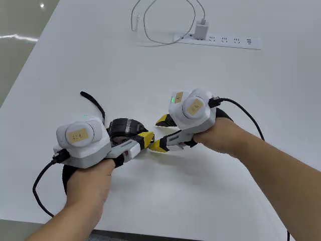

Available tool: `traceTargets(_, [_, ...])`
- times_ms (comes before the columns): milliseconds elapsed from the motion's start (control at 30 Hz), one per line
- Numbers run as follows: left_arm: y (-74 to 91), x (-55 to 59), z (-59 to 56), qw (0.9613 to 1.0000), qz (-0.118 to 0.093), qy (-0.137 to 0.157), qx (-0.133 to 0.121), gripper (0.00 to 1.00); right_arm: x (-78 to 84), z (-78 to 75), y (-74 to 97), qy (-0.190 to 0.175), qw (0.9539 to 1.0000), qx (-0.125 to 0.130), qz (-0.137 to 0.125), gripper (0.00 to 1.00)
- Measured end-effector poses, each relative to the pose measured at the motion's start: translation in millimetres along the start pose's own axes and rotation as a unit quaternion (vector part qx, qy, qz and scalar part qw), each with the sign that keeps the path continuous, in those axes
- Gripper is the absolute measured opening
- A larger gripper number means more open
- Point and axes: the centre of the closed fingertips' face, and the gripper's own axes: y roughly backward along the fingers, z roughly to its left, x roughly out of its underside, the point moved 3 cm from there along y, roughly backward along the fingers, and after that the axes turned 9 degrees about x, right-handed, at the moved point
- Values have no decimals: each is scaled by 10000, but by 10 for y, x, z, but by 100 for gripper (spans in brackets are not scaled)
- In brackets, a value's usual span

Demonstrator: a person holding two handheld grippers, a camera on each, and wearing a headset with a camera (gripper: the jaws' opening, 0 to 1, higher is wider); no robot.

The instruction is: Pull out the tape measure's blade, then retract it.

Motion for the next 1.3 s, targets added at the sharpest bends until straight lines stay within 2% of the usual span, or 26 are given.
traceTargets(167, [30,-18,7,9997,9,-252,6,71,14,14,75,-163,9998,59,-108,38])
traceTargets(267, [49,-27,1,9996,7,-288,74,74,37,25,107,-225,9996,97,-142,39])
traceTargets(367, [74,-40,-9,9987,26,-490,146,75,28,29,157,-320,9991,153,-233,40])
traceTargets(667, [102,-29,-2,9978,111,-632,188,76,24,51,177,-413,9985,200,-303,41])
traceTargets(833, [121,-48,-21,9967,144,-741,283,77,13,56,253,-427,9980,286,-380,43])
traceTargets(1000, [173,-80,-35,9936,206,-1038,404,82,10,40,399,-562,9958,462,-548,48])
traceTargets(1300, [329,-111,-44,9876,284,-1431,579,88,96,49,634,-621,9932,764,-622,58])
